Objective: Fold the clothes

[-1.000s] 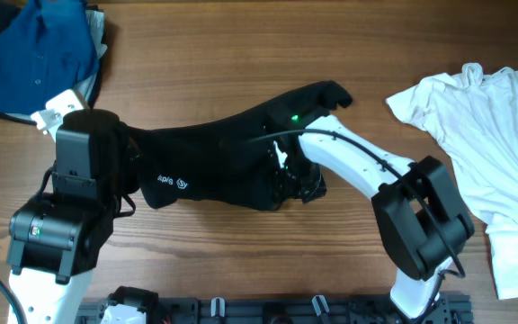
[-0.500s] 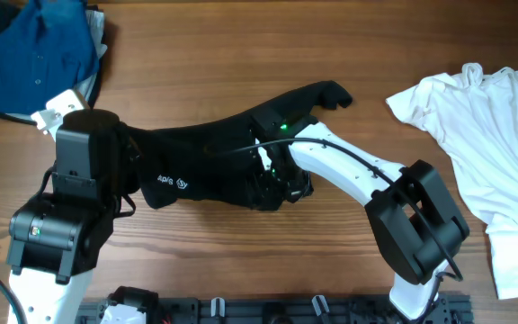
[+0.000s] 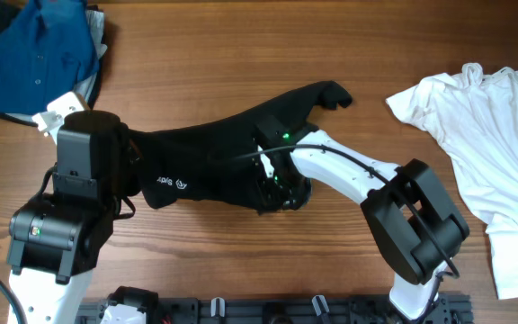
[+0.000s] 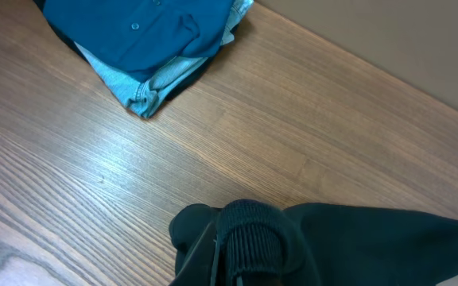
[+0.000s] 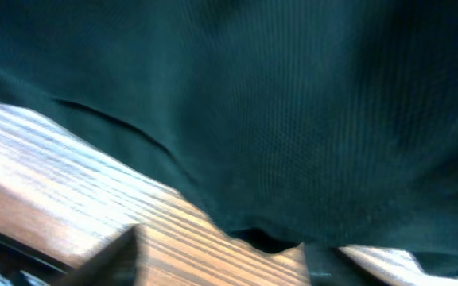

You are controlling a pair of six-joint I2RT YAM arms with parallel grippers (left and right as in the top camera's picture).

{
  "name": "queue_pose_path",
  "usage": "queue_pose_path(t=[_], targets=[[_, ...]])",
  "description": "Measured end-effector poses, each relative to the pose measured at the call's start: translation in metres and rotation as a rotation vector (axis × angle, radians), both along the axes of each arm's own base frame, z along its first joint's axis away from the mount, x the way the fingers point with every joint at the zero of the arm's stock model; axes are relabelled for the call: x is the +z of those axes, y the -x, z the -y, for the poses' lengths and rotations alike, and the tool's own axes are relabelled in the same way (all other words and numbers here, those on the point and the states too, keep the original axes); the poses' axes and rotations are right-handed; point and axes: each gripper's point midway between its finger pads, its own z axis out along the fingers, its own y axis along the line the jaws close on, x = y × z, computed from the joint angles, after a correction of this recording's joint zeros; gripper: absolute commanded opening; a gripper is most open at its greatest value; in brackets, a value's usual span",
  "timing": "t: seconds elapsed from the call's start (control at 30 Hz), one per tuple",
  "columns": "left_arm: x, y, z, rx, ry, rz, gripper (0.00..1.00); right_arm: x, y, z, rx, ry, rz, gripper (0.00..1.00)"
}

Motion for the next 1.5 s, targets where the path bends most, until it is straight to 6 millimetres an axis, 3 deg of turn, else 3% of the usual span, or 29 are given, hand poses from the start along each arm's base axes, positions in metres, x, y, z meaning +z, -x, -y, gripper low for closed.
queue_pose_path(t=[0.03,0.13,0.2,0.23,0.27,0.43,0.8,0.9,0.93,1.0,1.13,1.23,1.3,1.5], targets=[[0.0,0.0,0.0,0.0,0.0,0.0,0.04,-0.004,0.004,0.002,-0.002,0.002,-0.01,0.04],[0.0,0.0,0.0,0.0,0.0,-0.001,0.04,-0.008,0.008,0.005,-0.006,0.006,-0.023,0.05],[0.0,0.0,0.0,-0.001,0.0,-0.003,0.04,-0.008,0.007,0.003,-0.006,0.0,-0.015,0.55],[-0.001,0.0,0.0,-0.002,0.002,-0.003,0.04,-0.009,0.005,0.002,-0.013,-0.004,-0.01,0.95],[-0.001,0.0,0.001,-0.003,0.002,-0.003,0.04,-0.009,0.004,0.001,-0.015,-0.007,-0.005,1.0],[-0.001,0.0,0.001,-0.003,0.002,-0.003,0.04,0.001,0.001,-0.006,-0.038,-0.047,-0.014,1.0],[-0.001,0.001,0.001,-0.003,0.002,-0.004,0.04,0.001,-0.012,0.01,-0.086,-0.046,-0.021,1.0],[-0.001,0.001,0.0,-0.003,0.002,-0.006,0.04,0.001,-0.014,0.009,-0.084,-0.053,-0.011,0.91],[-0.001,0.001,0.0,-0.003,0.001,-0.007,0.04,0.001,-0.015,0.008,-0.081,-0.057,-0.006,0.8],[-0.001,0.001,0.0,-0.003,0.001,-0.007,0.04,0.001,-0.019,0.007,-0.072,-0.068,0.01,0.48],[-0.001,0.001,0.0,-0.003,0.001,-0.007,0.04,-0.004,-0.025,0.006,-0.056,-0.071,0.04,0.41],[-0.001,0.001,0.0,-0.003,0.001,-0.007,0.04,-0.005,-0.027,0.005,-0.05,-0.076,0.05,0.24],[-0.001,0.001,0.0,-0.003,0.001,-0.007,0.04,-0.005,-0.027,0.005,-0.052,-0.075,0.051,0.06],[-0.001,0.001,0.0,-0.005,-0.001,-0.008,0.04,-0.005,-0.027,0.006,-0.043,-0.075,0.053,0.04]])
